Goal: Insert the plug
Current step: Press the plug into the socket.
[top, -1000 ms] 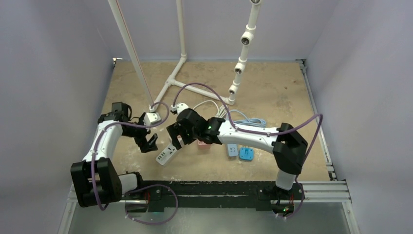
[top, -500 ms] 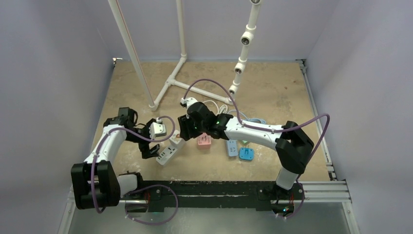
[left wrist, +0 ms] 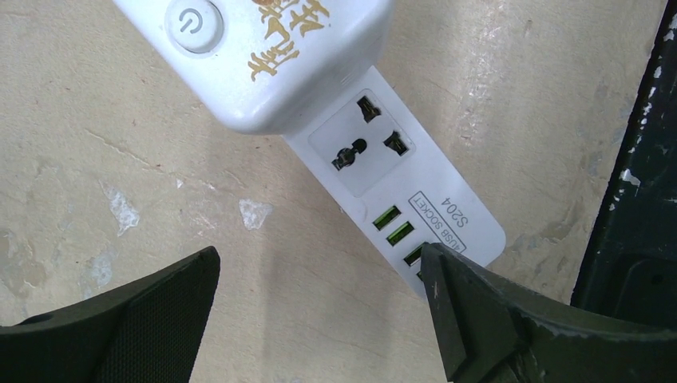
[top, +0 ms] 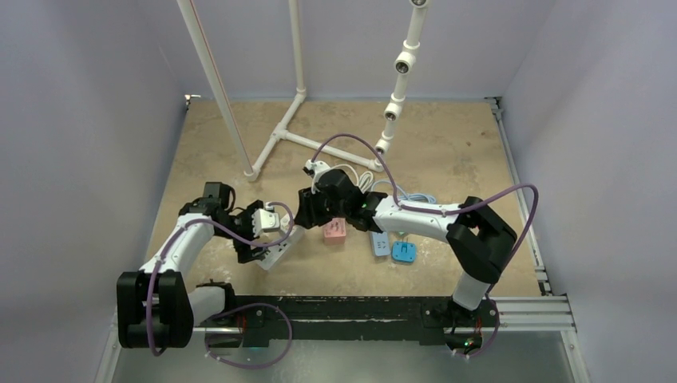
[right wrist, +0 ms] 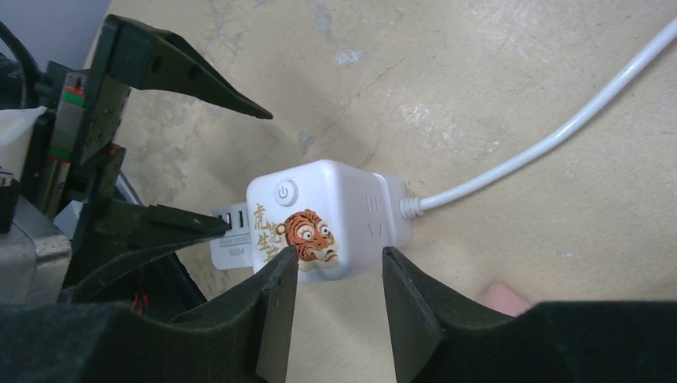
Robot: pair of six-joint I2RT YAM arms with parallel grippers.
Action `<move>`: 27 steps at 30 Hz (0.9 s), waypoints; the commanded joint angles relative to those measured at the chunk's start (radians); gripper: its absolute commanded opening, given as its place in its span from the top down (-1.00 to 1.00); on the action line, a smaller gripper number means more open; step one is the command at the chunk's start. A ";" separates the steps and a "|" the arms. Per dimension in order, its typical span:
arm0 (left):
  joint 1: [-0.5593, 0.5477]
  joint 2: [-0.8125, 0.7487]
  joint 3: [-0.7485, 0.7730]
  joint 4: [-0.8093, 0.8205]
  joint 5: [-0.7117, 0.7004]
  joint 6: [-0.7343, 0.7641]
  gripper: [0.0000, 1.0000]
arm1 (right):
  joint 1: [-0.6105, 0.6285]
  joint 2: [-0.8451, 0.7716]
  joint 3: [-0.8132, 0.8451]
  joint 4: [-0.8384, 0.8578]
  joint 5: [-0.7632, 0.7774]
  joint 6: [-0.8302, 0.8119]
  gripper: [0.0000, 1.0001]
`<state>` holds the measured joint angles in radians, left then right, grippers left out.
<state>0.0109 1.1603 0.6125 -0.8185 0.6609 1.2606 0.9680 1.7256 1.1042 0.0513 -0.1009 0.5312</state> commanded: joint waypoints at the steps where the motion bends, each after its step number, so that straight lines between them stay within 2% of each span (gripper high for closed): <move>1: -0.004 -0.009 -0.033 0.079 -0.067 0.017 -0.88 | -0.015 -0.014 0.021 0.072 -0.046 0.012 0.13; 9: -0.004 -0.001 -0.067 0.285 -0.284 -0.039 -0.76 | -0.015 0.019 0.029 0.047 -0.032 -0.001 0.24; 18: -0.004 0.066 -0.018 0.424 -0.395 -0.097 -0.72 | -0.012 0.023 0.017 0.043 0.006 0.006 0.35; 21: -0.004 0.072 0.011 0.426 -0.403 -0.096 -0.72 | -0.012 0.024 0.017 0.034 0.017 0.008 0.36; 27: -0.004 0.018 0.077 0.290 -0.314 -0.095 -0.84 | -0.016 -0.036 0.064 0.012 0.057 -0.044 0.31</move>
<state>0.0036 1.2007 0.6533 -0.4866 0.4076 1.1217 0.9550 1.7462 1.1126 0.0608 -0.0914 0.5297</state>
